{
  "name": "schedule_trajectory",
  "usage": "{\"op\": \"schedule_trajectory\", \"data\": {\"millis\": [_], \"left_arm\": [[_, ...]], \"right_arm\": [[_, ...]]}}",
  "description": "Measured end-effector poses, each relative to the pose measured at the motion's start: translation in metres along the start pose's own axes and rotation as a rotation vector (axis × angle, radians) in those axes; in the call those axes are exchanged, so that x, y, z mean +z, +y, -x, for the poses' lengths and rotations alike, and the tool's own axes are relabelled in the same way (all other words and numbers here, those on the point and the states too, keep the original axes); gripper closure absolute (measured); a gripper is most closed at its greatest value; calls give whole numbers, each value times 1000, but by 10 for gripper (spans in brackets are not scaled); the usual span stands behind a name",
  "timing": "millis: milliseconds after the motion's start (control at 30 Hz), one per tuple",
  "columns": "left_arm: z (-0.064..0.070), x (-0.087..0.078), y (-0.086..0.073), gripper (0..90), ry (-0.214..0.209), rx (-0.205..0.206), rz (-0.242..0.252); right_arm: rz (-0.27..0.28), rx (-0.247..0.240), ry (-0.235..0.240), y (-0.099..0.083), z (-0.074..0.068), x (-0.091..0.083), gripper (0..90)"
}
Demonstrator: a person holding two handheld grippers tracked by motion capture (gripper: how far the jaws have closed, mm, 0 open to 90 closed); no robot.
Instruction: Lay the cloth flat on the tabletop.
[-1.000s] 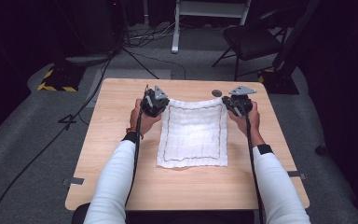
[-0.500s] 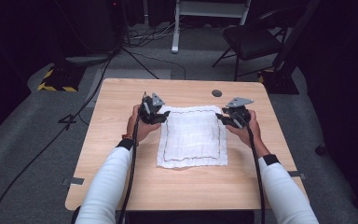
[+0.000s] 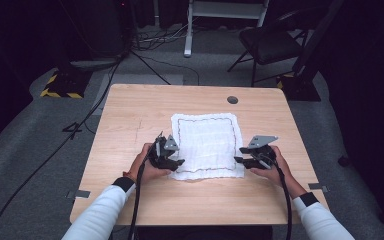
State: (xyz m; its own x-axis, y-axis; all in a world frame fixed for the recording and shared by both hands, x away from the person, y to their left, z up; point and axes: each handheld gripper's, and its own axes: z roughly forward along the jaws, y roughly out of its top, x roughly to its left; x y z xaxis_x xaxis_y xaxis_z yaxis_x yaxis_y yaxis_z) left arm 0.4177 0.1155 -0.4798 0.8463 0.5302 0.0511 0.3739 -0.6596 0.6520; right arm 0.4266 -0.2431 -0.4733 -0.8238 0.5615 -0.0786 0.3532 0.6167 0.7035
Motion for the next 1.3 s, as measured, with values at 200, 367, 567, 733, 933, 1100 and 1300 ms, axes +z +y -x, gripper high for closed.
{"op": "schedule_trajectory", "data": {"millis": [200, 367, 567, 733, 933, 1100, 1300], "left_arm": [[8, 1, -11, 507, -54, 2, -25], [14, -1, -16, 511, -59, -12, -15], [28, -5, -20, 499, -79, -20, -6], [42, -8, -22, 467, -94, -13, -12], [55, -11, -24, 452, -122, -7, -16], [52, -19, -23, 344, -94, -16, 15], [21, -21, -17, 243, -20, -105, 61]], "right_arm": [[-61, -22, 24, -15, -10, 2, 550], [-51, -1, 28, -23, -11, -4, 562], [-51, 3, 19, -34, -16, -15, 563], [-51, 16, 26, -43, -21, -23, 563], [-55, 31, 36, -54, -25, -36, 560], [-32, 10, 5, -59, -33, -41, 514], [5, -21, 7, -43, -44, -37, 448]]}}
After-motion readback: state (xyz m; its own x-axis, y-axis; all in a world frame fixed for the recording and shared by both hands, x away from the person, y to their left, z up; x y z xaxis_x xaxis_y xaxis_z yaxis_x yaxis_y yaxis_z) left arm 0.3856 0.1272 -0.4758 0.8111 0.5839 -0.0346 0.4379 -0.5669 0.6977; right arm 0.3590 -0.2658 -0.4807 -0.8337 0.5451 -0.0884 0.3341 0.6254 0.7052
